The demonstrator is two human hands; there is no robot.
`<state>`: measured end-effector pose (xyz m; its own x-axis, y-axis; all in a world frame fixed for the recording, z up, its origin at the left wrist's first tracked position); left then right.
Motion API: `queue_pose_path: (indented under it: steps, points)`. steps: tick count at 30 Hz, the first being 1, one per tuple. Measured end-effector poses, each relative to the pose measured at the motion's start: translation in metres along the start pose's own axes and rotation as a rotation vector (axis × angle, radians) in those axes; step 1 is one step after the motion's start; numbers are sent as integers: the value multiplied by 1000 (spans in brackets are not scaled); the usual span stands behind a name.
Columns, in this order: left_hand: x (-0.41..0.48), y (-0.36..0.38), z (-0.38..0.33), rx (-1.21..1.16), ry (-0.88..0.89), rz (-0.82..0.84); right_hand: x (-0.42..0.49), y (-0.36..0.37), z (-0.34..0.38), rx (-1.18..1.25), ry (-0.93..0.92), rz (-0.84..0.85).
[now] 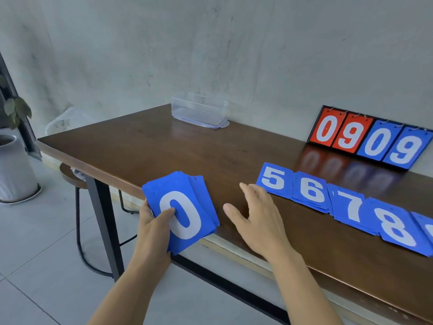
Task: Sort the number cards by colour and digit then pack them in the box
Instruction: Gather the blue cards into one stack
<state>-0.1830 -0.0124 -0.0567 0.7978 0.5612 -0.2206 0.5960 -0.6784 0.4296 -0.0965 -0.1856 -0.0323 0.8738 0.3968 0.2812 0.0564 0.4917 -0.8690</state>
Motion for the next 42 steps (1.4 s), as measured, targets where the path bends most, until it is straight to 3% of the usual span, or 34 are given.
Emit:
queue_pose_path:
  steps: [3,7,16,23,26,29,33,38,42]
  points:
    - [-4,5,-1,-13,24,-2,23,-16,-29,-91,155,49]
    - [-15,18,2,-16,22,-7,46,-17,-50,-200,205,157]
    - [-40,42,14,-47,27,-59,-12,-19,-37,-245,-134,219]
    - [-61,62,31,-44,48,-85,-65,-35,-50,98,-308,224]
    - [-68,71,41,-37,56,-92,-70,-54,-71,288,-202,161]
    - [-73,82,51,-21,55,-85,-59,-67,-92,267,-75,75]
    - [-77,94,61,-8,70,-117,-38,-65,-88,305,-5,231]
    - [-77,99,65,-10,63,-144,-29,-49,-75,240,-44,245]
    - [-79,103,71,22,53,-134,-37,-50,-68,343,-150,341]
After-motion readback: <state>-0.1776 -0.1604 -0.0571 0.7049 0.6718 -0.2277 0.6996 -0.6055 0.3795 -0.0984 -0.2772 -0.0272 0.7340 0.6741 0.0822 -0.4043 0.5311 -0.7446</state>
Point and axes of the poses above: each hand's wrist, its own x-axis towards the middle knuckle, its own y-axis out of the palm, z = x × y, the point moved 1 cm from there along x, towards the middle knuckle
